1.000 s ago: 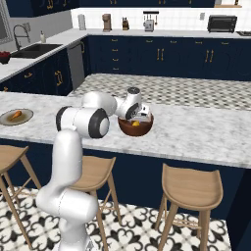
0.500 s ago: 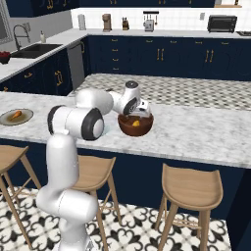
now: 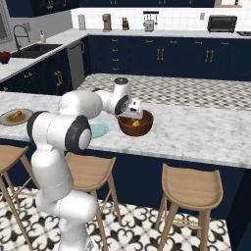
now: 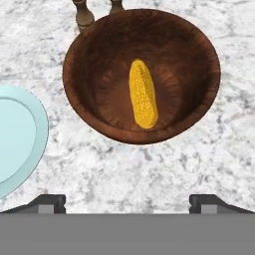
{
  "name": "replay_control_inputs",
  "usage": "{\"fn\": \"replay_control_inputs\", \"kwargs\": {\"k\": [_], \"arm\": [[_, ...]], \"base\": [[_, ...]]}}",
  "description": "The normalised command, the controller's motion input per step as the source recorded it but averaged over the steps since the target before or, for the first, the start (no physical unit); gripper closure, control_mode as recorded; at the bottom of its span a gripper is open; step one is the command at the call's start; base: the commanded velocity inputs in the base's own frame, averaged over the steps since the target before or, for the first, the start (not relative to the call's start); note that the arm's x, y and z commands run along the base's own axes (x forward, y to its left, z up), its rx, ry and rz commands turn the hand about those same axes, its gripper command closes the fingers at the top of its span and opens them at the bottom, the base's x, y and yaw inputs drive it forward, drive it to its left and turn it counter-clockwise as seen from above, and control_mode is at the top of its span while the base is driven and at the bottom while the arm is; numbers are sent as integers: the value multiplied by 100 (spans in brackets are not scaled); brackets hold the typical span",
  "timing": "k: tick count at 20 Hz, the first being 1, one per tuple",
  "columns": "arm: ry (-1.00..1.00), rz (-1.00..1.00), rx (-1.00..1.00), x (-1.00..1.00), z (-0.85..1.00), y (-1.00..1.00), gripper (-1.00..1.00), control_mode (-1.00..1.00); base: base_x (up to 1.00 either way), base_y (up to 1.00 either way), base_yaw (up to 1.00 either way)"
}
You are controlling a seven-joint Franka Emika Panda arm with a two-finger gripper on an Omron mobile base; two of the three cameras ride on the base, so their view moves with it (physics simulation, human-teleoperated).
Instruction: Pick the chicken drumstick and corn from their plates and place them in the bowl. Then put the bowl in the fridge.
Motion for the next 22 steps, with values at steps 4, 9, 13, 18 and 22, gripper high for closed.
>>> {"fn": "replay_control_inputs", "kwargs": {"k": [4, 9, 13, 18, 22], "arm": [[5, -2, 9, -46, 24, 45, -100, -100], [3, -1, 2, -17, 11, 62, -100, -100], [3, 0, 0, -28, 19, 55, -100, -100], [1, 9, 0, -75, 11, 14, -100, -100], [0, 14, 0, -95, 0, 14, -100, -100]], "base": [[0, 0, 0], [0, 0, 0], [0, 0, 0], [0, 0, 0], [0, 0, 0]]}}
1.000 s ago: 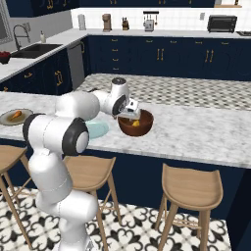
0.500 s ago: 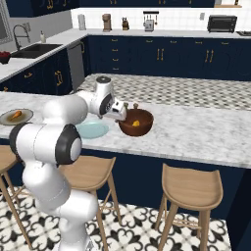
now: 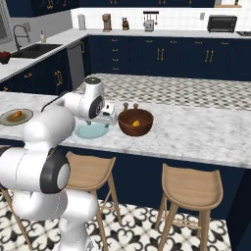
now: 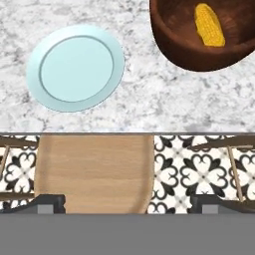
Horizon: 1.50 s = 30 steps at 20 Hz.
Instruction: Pick the chicken drumstick and corn from their plates and place them in the bowl. Then put the bowl in the fridge.
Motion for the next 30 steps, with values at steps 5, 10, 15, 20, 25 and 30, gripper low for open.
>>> {"fn": "replay_control_inputs", "kwargs": {"k": [5, 10, 15, 20, 25, 30], "arm": [[-1, 6, 0, -51, 0, 15, -100, 100], [0, 0, 0, 0, 0, 0, -100, 100], [0, 0, 0, 0, 0, 0, -100, 100], [0, 0, 0, 0, 0, 0, -100, 100], [0, 0, 0, 0, 0, 0, -100, 100], [0, 0, 0, 0, 0, 0, -100, 100]], "base": [[-5, 12, 0], [-4, 98, 0], [-7, 100, 0], [-19, 100, 0], [5, 100, 0], [84, 39, 0]]}}
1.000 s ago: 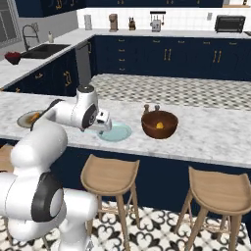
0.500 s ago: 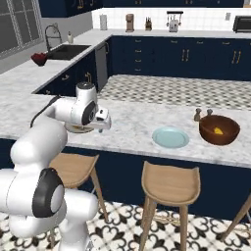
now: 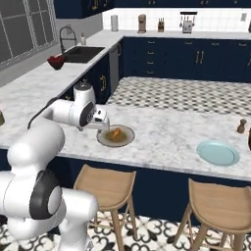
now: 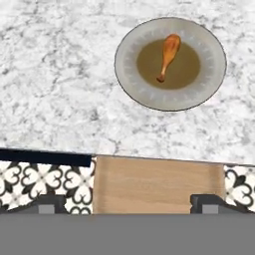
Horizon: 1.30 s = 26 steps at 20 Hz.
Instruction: Pick the chicken drumstick and corn from their plates and place them in the bowl. Then put the bowl in the fridge.
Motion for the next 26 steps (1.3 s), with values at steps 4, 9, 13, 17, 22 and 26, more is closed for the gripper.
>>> {"fn": "replay_control_inputs", "kwargs": {"k": [4, 9, 13, 17, 22, 26], "arm": [[0, 0, 0, 0, 0, 0, -100, 100], [16, -2, 0, 60, 0, -6, -100, -100], [27, -2, 0, 100, -14, -27, -100, -100], [21, 0, 0, 99, -18, -32, -100, -100], [9, 0, -3, 86, -45, -7, -100, -100], [6, 0, -2, 70, -41, -5, -100, -100]], "base": [[100, -3, -1], [40, 0, -1], [0, 0, 0], [0, 0, 0], [0, 0, 0], [0, 0, 0]]}}
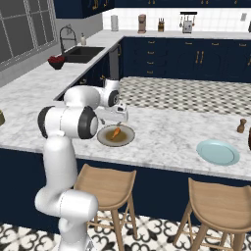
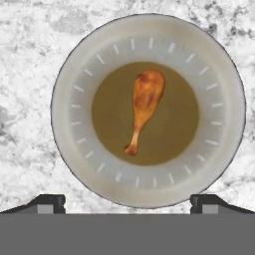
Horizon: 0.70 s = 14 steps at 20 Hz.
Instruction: Pick the chicken drumstick and corn from their plates and place them in the bowl. Then put the bowl in the fridge.
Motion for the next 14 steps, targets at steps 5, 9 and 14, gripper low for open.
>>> {"fn": "replay_control_inputs", "kwargs": {"k": [5, 9, 14], "arm": [[4, 0, 0, 43, -46, -11, -100, -100], [2, 0, -2, 51, -44, -3, -100, -100], [3, -1, 0, 10, -37, 0, -100, -100]], "base": [[0, 0, 0], [0, 0, 0], [0, 0, 0]]}}
